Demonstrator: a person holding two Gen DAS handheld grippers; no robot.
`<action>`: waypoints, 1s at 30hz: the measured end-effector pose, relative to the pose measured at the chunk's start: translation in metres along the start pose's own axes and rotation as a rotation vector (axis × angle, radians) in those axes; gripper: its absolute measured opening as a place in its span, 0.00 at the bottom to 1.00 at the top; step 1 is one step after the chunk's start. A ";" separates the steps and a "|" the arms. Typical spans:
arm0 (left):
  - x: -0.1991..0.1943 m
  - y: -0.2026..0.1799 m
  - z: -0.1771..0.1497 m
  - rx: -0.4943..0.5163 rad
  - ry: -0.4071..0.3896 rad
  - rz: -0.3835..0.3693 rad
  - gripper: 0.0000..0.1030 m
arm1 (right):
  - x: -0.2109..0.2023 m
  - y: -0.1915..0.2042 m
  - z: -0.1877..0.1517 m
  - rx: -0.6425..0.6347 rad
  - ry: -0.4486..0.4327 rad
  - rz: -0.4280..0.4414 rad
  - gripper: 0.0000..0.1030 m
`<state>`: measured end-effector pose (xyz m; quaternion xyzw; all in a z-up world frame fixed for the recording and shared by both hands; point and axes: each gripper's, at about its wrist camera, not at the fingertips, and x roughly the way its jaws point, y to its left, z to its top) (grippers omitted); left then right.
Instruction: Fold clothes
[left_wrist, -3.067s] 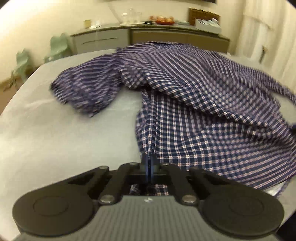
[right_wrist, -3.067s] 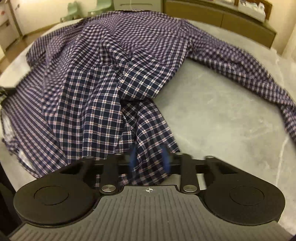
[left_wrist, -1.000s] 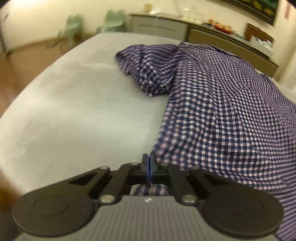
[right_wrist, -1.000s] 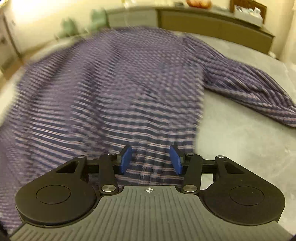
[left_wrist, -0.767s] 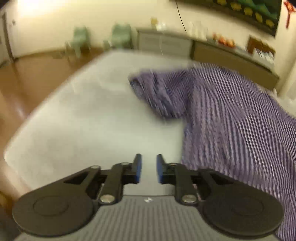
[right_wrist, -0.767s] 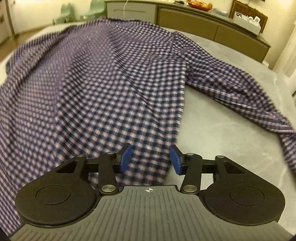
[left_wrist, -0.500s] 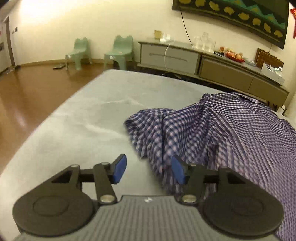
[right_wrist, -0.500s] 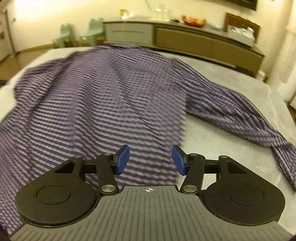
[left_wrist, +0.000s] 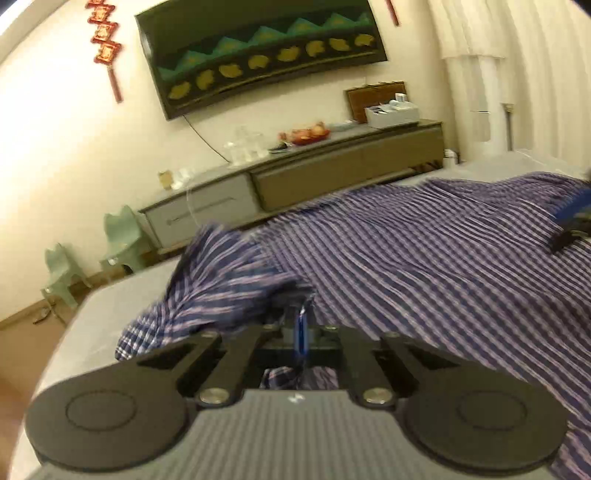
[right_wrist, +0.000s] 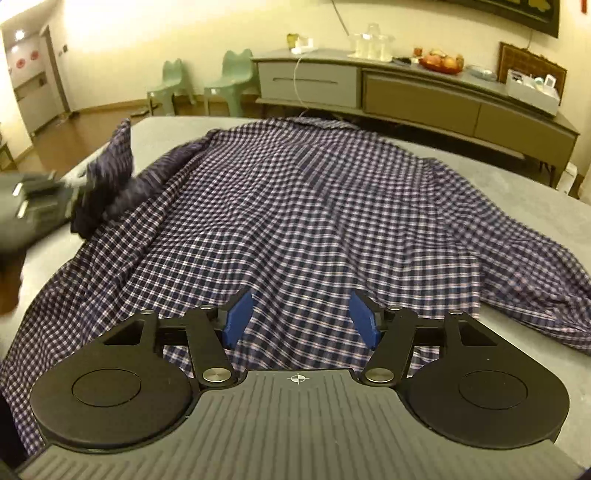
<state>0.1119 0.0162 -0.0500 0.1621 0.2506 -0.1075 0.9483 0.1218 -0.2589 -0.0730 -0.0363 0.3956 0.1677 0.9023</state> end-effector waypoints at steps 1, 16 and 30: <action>-0.009 0.008 -0.005 -0.030 -0.012 -0.017 0.26 | 0.004 0.006 0.001 -0.006 0.006 0.011 0.61; 0.078 0.182 -0.034 -0.792 0.228 -0.261 0.72 | 0.027 0.074 0.009 -0.054 0.018 0.115 0.77; 0.053 0.220 -0.053 -0.867 0.113 -0.110 0.00 | 0.031 0.061 -0.022 0.034 0.081 0.098 0.76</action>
